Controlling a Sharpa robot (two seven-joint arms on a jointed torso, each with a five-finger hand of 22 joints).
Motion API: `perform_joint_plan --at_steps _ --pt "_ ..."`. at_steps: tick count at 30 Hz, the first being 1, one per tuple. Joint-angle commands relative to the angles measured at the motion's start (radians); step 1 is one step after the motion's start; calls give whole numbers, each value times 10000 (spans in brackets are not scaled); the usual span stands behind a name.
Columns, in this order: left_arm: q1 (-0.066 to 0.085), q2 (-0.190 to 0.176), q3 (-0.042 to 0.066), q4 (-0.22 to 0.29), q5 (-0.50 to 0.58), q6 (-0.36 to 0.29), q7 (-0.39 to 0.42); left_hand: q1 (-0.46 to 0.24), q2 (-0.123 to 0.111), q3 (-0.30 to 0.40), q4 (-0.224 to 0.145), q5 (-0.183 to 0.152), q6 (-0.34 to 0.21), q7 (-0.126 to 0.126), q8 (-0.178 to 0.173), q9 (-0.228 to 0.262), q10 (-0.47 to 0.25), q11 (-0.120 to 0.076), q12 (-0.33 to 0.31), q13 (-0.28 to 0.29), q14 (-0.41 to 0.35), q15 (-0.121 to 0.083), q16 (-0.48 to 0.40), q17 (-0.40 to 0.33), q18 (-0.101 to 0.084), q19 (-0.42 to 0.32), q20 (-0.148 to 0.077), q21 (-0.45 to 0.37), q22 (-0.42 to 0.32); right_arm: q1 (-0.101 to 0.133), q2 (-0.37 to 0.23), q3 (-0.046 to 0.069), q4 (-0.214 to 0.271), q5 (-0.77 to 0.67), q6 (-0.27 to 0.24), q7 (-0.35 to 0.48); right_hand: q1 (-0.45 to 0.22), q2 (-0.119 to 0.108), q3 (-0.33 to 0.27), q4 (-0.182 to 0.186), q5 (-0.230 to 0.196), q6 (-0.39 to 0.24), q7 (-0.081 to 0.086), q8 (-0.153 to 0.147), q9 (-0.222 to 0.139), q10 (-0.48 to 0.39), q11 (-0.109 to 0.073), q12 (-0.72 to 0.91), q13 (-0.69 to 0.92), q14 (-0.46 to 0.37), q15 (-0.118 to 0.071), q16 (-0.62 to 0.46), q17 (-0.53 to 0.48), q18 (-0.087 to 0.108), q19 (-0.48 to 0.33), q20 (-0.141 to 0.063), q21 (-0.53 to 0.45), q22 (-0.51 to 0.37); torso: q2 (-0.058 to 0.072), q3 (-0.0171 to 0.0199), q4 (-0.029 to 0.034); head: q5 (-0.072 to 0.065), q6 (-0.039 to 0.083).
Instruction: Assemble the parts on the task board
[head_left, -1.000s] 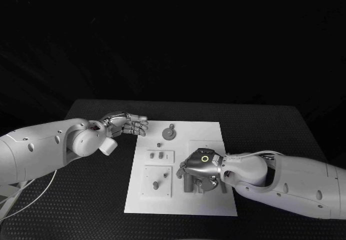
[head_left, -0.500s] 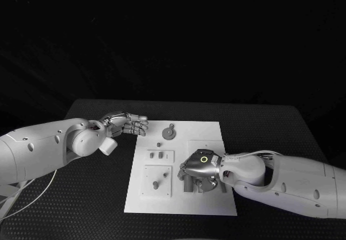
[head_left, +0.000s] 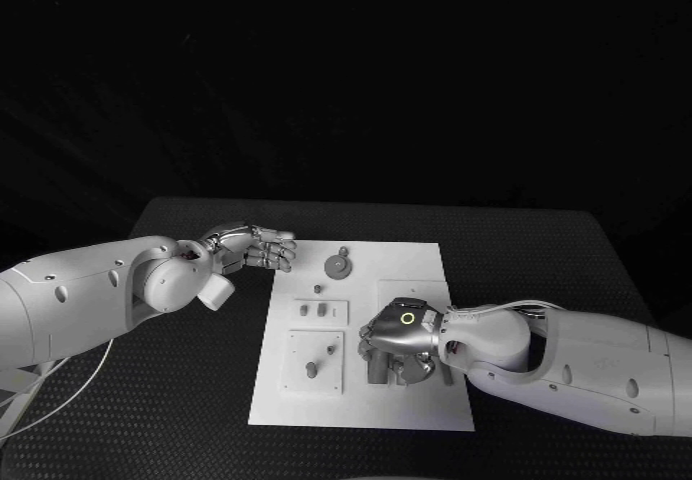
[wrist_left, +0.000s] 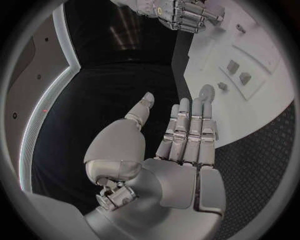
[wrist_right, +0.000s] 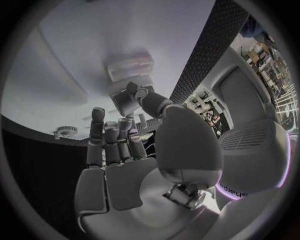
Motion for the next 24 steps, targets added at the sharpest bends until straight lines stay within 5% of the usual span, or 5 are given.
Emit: perform_joint_plan --at_steps 1,9,24 --pt "5 12 4 19 3 158 57 -95 12 12 -13 -3 -69 -12 -38 6 -15 -35 5 11 22 15 -53 16 63 -13 -33 23 -5 -34 -19 -25 -17 -48 -107 26 -252 272 -40 78 -17 301 169 104 63 93 -17 71 -55 98 -8 226 -23 134 105 -15 60 121 -1 2 -2 4 6" --pt "5 11 2 15 3 159 52 -97 12 11 -13 -4 -70 -12 -38 6 -15 -35 5 11 22 15 -54 17 63 -13 -33 23 -5 -34 -72 -24 -30 132 -575 84 -313 459 35 31 -19 412 167 118 56 141 -45 113 -126 168 -33 233 -40 134 171 -66 81 104 1 1 0 8 22" --pt "5 0 -1 16 3 196 39 -103 11 8 -14 -3 -73 -11 -39 7 -18 -34 3 12 20 15 -56 19 63 -15 -33 22 -5 -31 -279 -23 115 537 -698 341 -411 749 97 6 -19 453 175 86 30 153 -70 149 -209 228 -68 244 -43 134 231 -111 109 96 2 3 -3 43 43"
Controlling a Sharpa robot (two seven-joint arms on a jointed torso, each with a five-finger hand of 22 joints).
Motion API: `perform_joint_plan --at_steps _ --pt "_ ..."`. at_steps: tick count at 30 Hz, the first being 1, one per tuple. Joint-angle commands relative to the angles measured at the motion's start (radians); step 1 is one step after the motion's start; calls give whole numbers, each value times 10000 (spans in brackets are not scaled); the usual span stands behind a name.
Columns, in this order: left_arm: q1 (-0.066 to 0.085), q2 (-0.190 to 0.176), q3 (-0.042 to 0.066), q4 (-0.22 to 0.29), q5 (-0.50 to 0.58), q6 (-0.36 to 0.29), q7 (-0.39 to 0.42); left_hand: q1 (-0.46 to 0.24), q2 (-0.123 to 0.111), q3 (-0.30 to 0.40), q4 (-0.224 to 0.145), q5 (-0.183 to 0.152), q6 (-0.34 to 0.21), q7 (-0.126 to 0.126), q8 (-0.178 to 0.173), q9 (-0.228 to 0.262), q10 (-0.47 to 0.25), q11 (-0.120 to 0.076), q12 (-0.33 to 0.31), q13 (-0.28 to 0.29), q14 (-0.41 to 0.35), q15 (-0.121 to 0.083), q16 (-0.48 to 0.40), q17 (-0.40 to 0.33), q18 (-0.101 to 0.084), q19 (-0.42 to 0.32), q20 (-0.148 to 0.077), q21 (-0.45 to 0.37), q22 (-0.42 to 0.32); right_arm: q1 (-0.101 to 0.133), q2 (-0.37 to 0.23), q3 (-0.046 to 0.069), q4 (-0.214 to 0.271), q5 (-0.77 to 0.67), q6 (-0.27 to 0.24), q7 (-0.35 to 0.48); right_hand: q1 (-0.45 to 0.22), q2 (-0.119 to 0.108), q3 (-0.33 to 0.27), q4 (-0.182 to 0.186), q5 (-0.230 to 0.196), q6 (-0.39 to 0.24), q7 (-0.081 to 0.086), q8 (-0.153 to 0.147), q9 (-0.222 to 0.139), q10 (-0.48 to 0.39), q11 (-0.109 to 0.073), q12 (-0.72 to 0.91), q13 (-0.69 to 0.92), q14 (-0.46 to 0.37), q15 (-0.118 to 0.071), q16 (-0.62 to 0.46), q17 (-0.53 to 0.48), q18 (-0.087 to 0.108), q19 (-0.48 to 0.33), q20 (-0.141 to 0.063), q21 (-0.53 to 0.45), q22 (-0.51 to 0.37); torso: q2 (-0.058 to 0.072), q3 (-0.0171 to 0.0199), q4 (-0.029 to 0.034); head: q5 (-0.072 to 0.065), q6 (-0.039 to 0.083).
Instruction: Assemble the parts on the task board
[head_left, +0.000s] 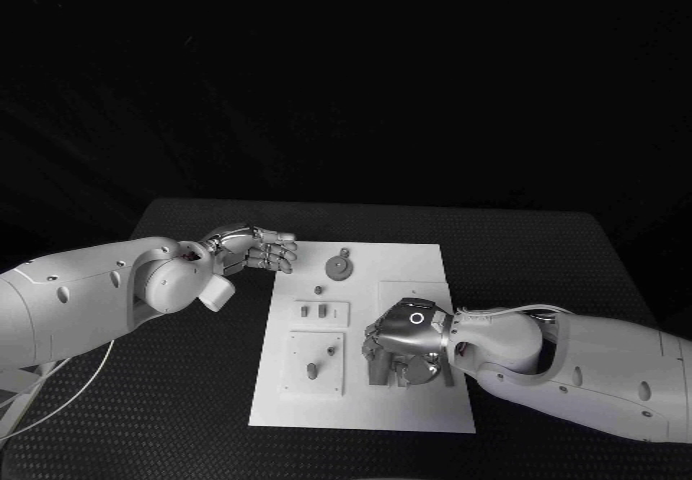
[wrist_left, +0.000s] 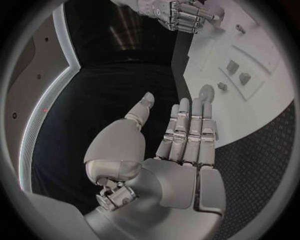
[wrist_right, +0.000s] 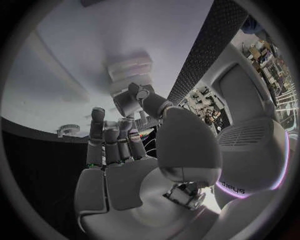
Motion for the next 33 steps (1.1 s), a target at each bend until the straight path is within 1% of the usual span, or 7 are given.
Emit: perform_joint_plan --at_steps 1,9,13,23,27,31,33 --pt "7 3 4 16 3 174 54 -105 9 7 -14 -3 -74 -11 -39 7 -19 -34 3 15 19 15 -57 12 62 -15 -32 22 -5 -2 -13 3 58 148 -168 153 -3 178 69 3 30 442 192 85 31 58 22 56 -20 80 2 246 -5 134 77 -32 60 97 3 1 -1 14 12" --pt "7 8 3 12 3 189 53 -114 1 -2 -16 -4 -78 -9 -41 6 -22 -33 2 15 17 16 -59 13 61 -18 -32 21 -5 78 -125 4 215 277 -190 238 4 178 78 -30 30 474 187 93 33 53 17 65 -38 86 -6 246 0 134 78 -46 66 99 2 3 -8 12 -6" --pt "7 17 2 4 7 199 53 -117 0 -4 -16 -4 -80 -9 -42 6 -23 -33 1 15 17 16 -60 14 61 -19 -31 20 -5 224 -103 4 219 275 -166 236 17 173 86 -41 30 466 188 85 30 50 15 67 -45 86 -9 245 1 134 76 -51 65 99 3 6 -12 18 0" --pt "7 27 1 -16 9 226 42 -127 -1 -11 -15 -4 -83 -7 -43 7 -26 -31 0 15 15 17 -61 16 61 -21 -31 19 -5 380 -206 4 407 459 -56 292 22 159 88 -47 30 470 187 82 29 46 13 71 -54 84 -12 242 2 134 73 -56 65 99 1 1 -3 -9 -5" --pt "7 45 1 -20 9 239 43 -130 -3 -14 -16 -4 -84 -7 -43 7 -27 -31 0 15 14 18 -62 16 61 -22 -31 19 -5 394 -217 3 445 538 207 316 33 151 93 -55 30 472 186 81 28 43 12 72 -58 83 -14 241 2 134 68 -59 64 99 0 -4 -9 -19 -6" --pt "7 35 0 -18 9 248 35 -134 -2 -17 -16 -3 -86 -7 -44 7 -28 -31 -1 16 13 18 -64 17 61 -23 -31 19 -6 394 -217 1 466 633 552 302 42 145 97 -58 30 465 187 74 26 37 10 73 -65 79 -16 238 3 134 60 -62 60 99 2 -2 -6 -21 -14" --pt "7 32 0 -18 9 248 29 -135 -2 -18 -16 -3 -86 -7 -44 7 -28 -31 -1 16 13 18 -64 17 61 -23 -31 19 -6 393 -205 1 446 636 643 295 42 145 98 -56 30 461 188 71 25 31 10 72 -69 75 -17 236 2 134 53 -61 57 98 1 -1 -9 -14 -26"
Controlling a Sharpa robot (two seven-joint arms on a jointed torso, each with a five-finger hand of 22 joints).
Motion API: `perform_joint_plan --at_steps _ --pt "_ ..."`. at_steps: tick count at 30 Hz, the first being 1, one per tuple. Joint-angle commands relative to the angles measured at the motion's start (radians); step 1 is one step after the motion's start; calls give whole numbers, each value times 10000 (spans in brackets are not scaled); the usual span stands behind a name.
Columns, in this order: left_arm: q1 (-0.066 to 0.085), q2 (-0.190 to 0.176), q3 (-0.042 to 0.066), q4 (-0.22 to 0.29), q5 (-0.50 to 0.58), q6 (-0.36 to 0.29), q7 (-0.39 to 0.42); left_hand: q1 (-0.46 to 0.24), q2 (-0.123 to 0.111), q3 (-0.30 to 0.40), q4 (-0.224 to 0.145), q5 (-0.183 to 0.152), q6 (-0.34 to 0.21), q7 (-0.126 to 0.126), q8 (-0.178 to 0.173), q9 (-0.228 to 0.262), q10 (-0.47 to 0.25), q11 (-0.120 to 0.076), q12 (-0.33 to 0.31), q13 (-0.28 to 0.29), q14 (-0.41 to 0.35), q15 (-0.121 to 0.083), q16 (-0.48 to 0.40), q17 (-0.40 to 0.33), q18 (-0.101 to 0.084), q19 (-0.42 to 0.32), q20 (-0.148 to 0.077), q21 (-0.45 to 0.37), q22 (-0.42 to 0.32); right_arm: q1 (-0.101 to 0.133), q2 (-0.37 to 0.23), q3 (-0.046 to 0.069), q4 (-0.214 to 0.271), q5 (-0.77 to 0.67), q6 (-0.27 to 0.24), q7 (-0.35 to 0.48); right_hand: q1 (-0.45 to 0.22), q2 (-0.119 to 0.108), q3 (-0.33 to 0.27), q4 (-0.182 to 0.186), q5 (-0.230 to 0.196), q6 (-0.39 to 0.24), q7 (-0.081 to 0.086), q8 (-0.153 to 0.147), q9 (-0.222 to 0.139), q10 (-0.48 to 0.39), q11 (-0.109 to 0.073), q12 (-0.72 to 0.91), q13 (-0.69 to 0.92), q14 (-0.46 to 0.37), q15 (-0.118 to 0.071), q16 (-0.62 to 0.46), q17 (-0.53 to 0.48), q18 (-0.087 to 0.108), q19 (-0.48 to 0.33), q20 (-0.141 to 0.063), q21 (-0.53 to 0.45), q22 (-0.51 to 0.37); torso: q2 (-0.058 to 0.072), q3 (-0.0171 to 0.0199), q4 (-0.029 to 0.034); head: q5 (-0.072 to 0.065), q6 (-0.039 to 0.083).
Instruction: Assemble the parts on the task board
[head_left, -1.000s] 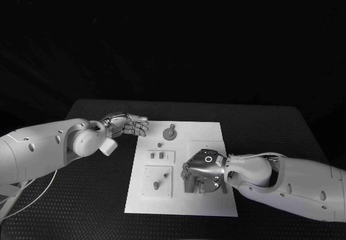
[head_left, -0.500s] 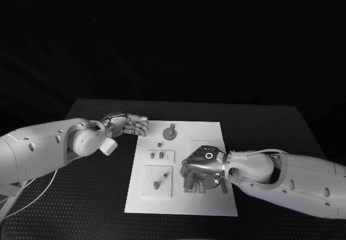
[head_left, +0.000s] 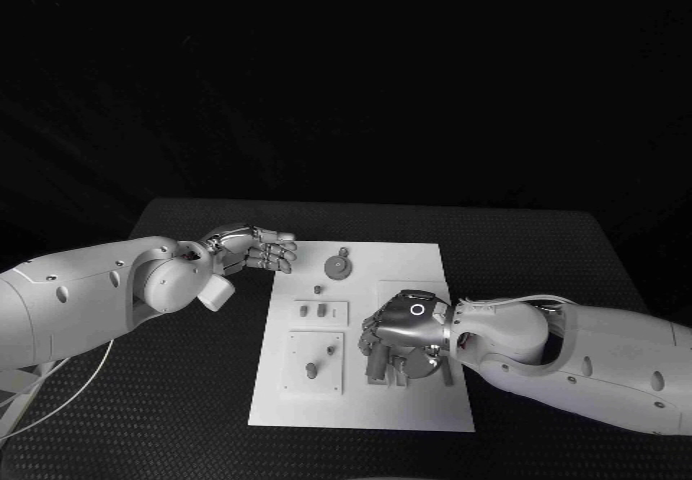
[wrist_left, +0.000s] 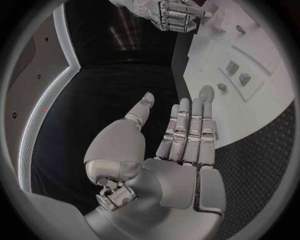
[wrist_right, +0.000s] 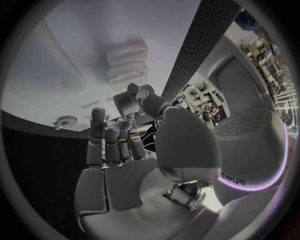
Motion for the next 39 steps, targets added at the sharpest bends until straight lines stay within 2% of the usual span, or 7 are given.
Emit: perform_joint_plan --at_steps 1,11,23,27,39 --pt "6 10 4 16 8 177 50 -135 -2 -18 -16 -3 -87 -6 -44 7 -29 -31 -1 10 13 18 -64 12 61 -23 -31 18 -6 4 27 -3 -21 128 544 82 20 38 59 12 20 459 189 68 25 26 9 51 -15 71 -18 233 0 135 11 -25 54 92 1 -2 -3 4 -19" --pt "5 21 4 8 33 205 60 -139 0 -22 -18 -4 -89 -6 -44 8 -32 -30 -2 10 11 19 -66 13 61 -26 -31 17 -6 -37 230 -3 -135 45 783 20 5 30 48 17 19 481 186 76 33 1 11 52 -33 48 -20 226 0 135 -18 -20 44 93 4 10 4 4 -32" --pt "5 21 3 12 122 193 40 -145 2 -28 -19 -3 -90 -6 -44 9 -34 -29 -3 11 8 19 -69 15 61 -29 -30 16 -7 -109 314 -3 -188 -7 940 -68 17 23 48 4 19 469 185 67 35 -18 11 54 -47 32 -22 224 1 135 -36 -20 37 94 -1 -10 11 18 -19" --pt "5 14 3 14 122 190 32 -144 2 -29 -20 -3 -90 -6 -43 9 -34 -29 -3 12 7 19 -70 16 61 -30 -31 16 -7 -135 328 -3 -211 -35 973 -84 26 23 51 2 19 466 185 64 36 -25 11 54 -52 25 -22 222 0 135 -43 -20 34 94 0 -5 12 31 -37" --pt "5 28 2 11 122 189 40 -142 0 -32 -23 -3 -91 -6 -43 10 -36 -30 -3 12 6 20 -72 18 62 -32 -30 15 -7 -158 399 -3 -291 -522 538 -310 132 46 91 -16 20 446 182 49 41 -57 10 57 -79 -6 -27 213 -5 135 -77 -25 20 92 2 4 8 30 -7"
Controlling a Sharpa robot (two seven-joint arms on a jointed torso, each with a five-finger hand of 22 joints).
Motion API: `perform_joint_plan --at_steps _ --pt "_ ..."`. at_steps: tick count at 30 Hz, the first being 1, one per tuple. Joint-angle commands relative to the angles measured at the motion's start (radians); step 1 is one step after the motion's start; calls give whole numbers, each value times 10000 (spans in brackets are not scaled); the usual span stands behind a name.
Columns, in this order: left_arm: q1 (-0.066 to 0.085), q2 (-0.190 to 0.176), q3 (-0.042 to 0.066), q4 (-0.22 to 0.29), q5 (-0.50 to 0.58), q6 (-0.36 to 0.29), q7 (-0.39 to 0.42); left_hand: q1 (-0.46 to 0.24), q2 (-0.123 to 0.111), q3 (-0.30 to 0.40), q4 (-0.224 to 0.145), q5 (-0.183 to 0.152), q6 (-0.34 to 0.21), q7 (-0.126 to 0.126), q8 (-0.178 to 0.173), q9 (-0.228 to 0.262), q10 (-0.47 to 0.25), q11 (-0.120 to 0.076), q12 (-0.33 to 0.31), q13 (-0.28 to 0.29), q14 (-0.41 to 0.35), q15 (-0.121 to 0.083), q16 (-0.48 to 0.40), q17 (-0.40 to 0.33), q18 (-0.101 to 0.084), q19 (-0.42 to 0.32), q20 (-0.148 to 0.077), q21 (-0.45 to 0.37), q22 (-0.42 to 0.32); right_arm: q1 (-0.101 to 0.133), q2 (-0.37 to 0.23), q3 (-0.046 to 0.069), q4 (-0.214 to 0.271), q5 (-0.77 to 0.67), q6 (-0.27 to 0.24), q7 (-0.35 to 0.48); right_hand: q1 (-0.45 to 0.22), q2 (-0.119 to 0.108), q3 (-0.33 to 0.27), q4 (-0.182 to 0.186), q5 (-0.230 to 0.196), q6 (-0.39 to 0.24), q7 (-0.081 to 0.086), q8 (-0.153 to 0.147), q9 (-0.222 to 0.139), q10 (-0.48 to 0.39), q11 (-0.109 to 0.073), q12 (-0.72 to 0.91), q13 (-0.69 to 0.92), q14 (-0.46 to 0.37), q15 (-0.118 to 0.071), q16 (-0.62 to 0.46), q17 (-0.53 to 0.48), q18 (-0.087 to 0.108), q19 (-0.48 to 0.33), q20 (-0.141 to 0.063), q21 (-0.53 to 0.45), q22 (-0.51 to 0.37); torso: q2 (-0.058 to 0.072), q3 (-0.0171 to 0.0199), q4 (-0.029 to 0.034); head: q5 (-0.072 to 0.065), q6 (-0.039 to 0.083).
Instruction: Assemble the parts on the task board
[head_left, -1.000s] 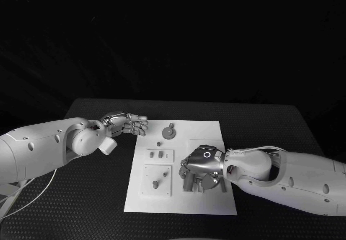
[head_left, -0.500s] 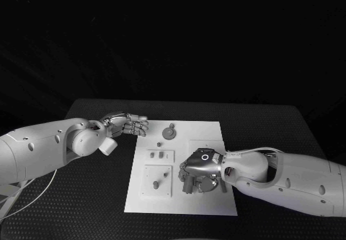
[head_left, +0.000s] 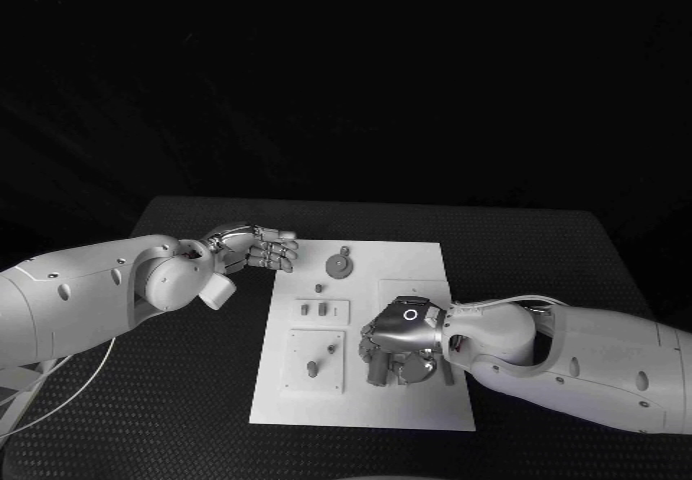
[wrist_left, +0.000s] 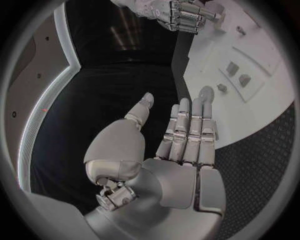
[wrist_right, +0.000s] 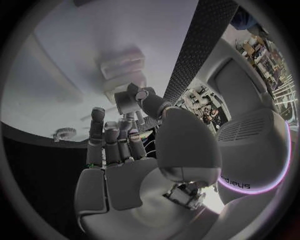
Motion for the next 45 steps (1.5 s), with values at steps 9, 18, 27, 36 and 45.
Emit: perform_joint_plan --at_steps 9,18,27,36,45 --pt "7 30 4 23 75 134 60 -68 5 -35 -23 -3 -92 -6 -42 11 -36 -29 -3 17 5 20 -32 14 62 -34 -30 15 -7 -50 115 -1 -106 -407 7 -215 314 14 96 6 21 221 195 -88 4 -186 28 51 -73 -121 -20 178 -33 133 -212 7 -41 93 1 -7 5 -36 46" --pt "7 29 3 17 75 136 51 -71 4 -39 -22 -3 -92 -6 -42 12 -37 -29 -3 18 5 20 -33 16 62 -34 -29 15 -7 -69 137 -1 -171 -535 209 -190 565 -78 211 5 22 146 139 -134 -1 -320 58 35 -123 -248 6 133 -73 129 -350 48 -116 82 1 5 0 -33 28" --pt "7 32 3 10 75 141 43 -74 4 -42 -21 -3 -92 -6 -41 12 -37 -29 -3 18 5 20 -34 17 62 -34 -29 15 -7 -70 133 -1 -181 -520 156 -117 792 -149 625 23 22 167 113 -138 8 -427 115 55 -174 -361 59 128 -115 118 -428 137 -178 67 -1 5 -9 -22 20" --pt "7 27 3 10 75 149 44 -75 3 -45 -21 -3 -93 -6 -41 13 -39 -28 -3 19 4 21 -35 19 62 -36 -29 15 -7 -73 167 -1 -152 -515 76 -91 783 -164 672 26 21 189 121 -128 16 -436 127 75 -182 -365 71 145 -120 126 -418 152 -166 74 0 -1 1 -25 32" --pt "7 8 3 25 75 161 26 -75 4 -46 -22 -3 -93 -6 -41 13 -39 -28 -3 20 4 21 -36 20 63 -36 -29 15 -7 -124 203 -1 -214 -539 98 -162 764 -388 720 21 20 3 99 -234 -19 -467 153 113 -213 -386 98 167 -139 134 -418 175 -151 87 -1 0 10 -23 23"
